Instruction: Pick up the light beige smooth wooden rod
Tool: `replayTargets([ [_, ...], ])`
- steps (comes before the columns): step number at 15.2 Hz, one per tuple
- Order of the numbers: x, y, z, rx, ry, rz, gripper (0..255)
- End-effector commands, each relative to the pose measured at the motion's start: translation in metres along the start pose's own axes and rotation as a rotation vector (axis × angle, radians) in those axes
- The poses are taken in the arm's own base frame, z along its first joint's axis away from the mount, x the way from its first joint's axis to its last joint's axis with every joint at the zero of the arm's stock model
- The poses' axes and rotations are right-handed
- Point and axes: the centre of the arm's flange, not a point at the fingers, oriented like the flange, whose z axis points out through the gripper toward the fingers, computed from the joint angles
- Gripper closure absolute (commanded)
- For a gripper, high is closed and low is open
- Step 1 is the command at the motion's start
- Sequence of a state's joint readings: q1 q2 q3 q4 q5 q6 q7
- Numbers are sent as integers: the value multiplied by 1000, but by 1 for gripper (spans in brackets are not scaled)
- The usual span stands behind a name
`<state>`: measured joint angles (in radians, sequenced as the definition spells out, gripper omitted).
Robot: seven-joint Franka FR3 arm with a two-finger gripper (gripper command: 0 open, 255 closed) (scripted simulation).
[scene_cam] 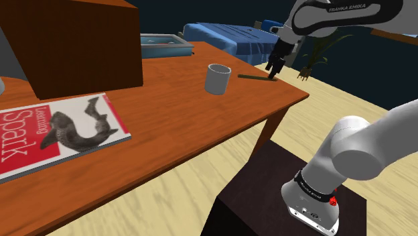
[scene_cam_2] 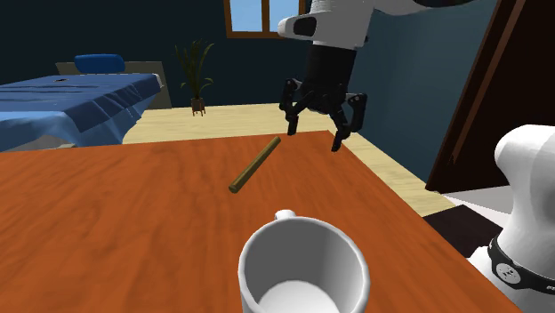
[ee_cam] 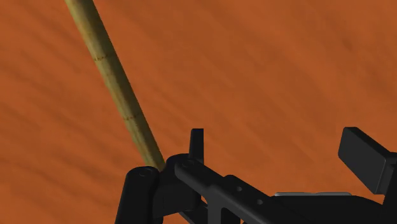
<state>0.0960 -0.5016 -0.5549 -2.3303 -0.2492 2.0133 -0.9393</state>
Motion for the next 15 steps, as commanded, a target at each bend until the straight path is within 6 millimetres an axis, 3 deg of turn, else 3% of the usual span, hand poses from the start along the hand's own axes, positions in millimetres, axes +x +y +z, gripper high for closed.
replayTargets([
  [1, -4, 26, 11, 1, 8, -61, 0],
  [9, 1, 125, 46, 16, 46, -279, 0],
  [15, -2, 122, 78, 16, 46, -279, 0],
])
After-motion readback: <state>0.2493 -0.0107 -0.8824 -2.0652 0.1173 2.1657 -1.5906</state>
